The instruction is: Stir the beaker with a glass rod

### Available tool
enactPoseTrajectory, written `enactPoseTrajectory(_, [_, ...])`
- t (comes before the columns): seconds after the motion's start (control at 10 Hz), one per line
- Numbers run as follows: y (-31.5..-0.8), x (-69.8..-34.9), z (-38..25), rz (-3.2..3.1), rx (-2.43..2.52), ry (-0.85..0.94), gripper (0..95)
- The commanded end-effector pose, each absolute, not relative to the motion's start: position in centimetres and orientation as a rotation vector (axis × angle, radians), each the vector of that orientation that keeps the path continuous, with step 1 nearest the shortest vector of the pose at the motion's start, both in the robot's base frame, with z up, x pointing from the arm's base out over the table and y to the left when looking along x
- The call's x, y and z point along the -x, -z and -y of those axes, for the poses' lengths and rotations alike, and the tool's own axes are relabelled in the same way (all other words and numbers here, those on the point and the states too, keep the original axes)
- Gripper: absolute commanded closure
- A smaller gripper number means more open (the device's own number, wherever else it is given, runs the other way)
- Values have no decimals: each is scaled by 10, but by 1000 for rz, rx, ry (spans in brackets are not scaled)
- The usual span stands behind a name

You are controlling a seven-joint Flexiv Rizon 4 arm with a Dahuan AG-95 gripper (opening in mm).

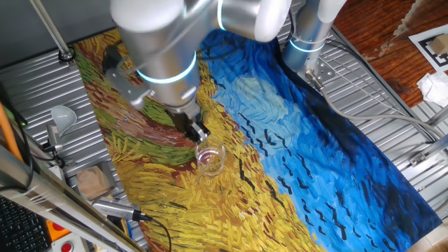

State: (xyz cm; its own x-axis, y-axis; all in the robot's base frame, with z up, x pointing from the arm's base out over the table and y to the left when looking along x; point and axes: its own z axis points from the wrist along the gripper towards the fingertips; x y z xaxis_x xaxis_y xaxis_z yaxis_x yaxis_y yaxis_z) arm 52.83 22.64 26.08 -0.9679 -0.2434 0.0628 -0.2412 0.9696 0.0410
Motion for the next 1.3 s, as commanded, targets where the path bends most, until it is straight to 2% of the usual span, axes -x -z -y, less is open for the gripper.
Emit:
enactPoseTrajectory(0.1, [-259, -527, -228, 3055, -370, 51, 950])
enactPoseTrajectory(0.7, [-259, -526, -228, 3072, -425, 65, 950])
enactPoseTrajectory(0.8, [-259, -526, -228, 3086, -448, 85, 760])
enactPoseTrajectory(1.3, [-260, -525, -229, 3109, -511, 104, 760])
